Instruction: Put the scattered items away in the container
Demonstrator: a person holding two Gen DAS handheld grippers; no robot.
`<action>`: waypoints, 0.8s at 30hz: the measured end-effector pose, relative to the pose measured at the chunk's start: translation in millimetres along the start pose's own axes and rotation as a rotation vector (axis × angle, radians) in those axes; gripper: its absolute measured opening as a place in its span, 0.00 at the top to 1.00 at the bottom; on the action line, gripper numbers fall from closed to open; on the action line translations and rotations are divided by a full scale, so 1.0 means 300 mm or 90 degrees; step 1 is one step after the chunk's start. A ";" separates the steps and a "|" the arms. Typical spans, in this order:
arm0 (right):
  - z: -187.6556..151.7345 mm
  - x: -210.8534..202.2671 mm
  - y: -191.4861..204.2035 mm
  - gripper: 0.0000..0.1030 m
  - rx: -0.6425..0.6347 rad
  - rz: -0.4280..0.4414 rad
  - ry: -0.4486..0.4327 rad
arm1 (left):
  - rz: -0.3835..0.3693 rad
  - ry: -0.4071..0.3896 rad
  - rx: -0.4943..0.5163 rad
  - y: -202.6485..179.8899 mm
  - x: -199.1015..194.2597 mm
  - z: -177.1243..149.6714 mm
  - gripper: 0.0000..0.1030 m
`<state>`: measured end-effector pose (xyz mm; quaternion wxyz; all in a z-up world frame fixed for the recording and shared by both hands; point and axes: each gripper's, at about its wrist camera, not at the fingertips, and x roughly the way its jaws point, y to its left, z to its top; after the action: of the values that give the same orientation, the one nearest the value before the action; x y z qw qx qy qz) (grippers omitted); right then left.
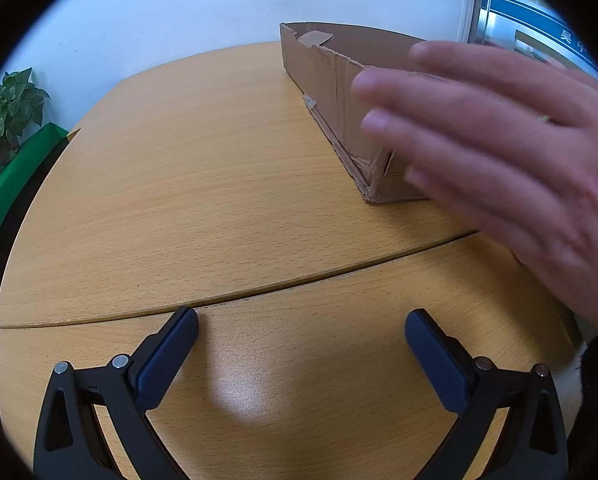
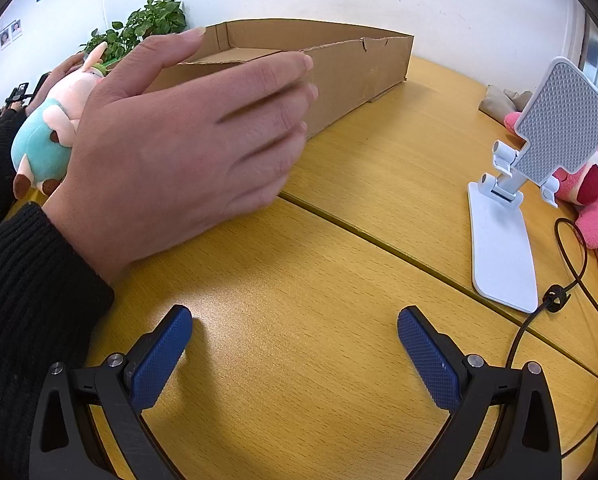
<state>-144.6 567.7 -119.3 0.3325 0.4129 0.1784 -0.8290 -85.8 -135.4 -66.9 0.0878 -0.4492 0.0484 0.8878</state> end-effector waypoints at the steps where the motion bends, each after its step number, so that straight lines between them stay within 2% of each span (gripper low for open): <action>1: 0.000 0.000 0.000 0.00 0.000 0.000 0.000 | 0.000 0.000 0.000 0.000 -0.001 0.000 0.00; 24: 0.000 0.000 0.000 0.00 -0.001 0.001 0.000 | -0.004 0.000 0.005 0.002 -0.002 0.000 0.00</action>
<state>-144.7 567.7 -119.3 0.3331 0.4127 0.1788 -0.8287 -85.6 -136.0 -66.4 0.0923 -0.4491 0.0501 0.8873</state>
